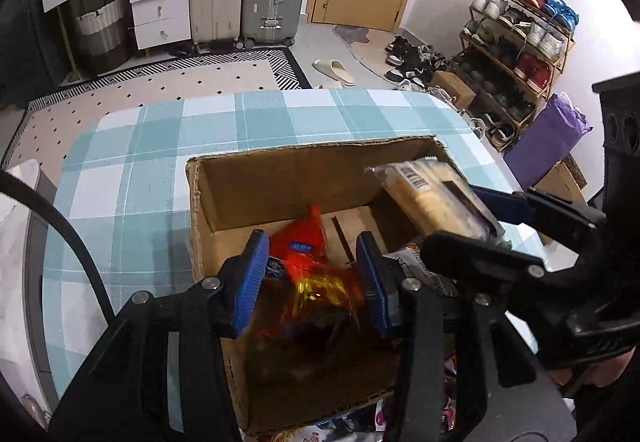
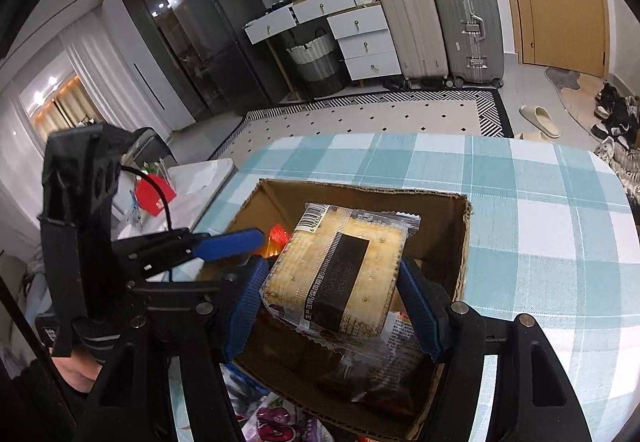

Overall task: Organize snacks
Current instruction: 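Open both tools to drop the packs into the box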

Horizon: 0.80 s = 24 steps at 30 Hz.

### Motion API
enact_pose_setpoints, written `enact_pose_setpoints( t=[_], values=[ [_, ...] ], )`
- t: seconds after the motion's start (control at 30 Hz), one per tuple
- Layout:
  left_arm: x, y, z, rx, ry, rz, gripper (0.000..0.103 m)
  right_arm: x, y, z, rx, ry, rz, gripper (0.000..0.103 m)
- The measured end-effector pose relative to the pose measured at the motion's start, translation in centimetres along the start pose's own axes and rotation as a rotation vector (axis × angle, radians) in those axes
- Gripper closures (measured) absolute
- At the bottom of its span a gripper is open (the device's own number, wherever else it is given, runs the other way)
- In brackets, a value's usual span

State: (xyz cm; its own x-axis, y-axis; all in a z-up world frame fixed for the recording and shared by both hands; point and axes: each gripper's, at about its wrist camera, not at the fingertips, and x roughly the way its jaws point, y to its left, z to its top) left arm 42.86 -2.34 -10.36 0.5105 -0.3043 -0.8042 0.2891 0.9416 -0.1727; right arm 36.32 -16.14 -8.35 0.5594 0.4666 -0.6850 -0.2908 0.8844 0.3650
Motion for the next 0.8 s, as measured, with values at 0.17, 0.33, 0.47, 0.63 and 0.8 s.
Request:
enact_pose_setpoints(
  t=[0.17, 0.33, 0.47, 0.63, 0.8],
  values=[
    [0.2, 0.9, 0.0, -0.024, 0.008, -0.003, 0.059, 0.8, -0.4, -0.5, 0.005, 0.024, -0.001, 0.032],
    [-1.1, 0.6, -0.8, -0.012, -0.006, 0.017, 0.057, 0.0, -0.4, -1.1, -0.006, -0.007, -0.019, 0.025],
    [-3.4, -0.5, -1.6, 0.022, -0.055, 0.076, 0.052, -1.5, -0.2, -1.2, -0.004, -0.033, -0.028, 0.025],
    [-6.8, -2.0, -2.5, 0.05, -0.114, 0.111, 0.045, -3.9, 0.4, -1.4, -0.001, -0.072, -0.018, 0.025],
    [-10.2, -3.6, -3.5, 0.079, -0.161, 0.14, 0.04, -6.9, 2.0, -2.2, -0.028, -0.117, -0.019, 0.025]
  ],
)
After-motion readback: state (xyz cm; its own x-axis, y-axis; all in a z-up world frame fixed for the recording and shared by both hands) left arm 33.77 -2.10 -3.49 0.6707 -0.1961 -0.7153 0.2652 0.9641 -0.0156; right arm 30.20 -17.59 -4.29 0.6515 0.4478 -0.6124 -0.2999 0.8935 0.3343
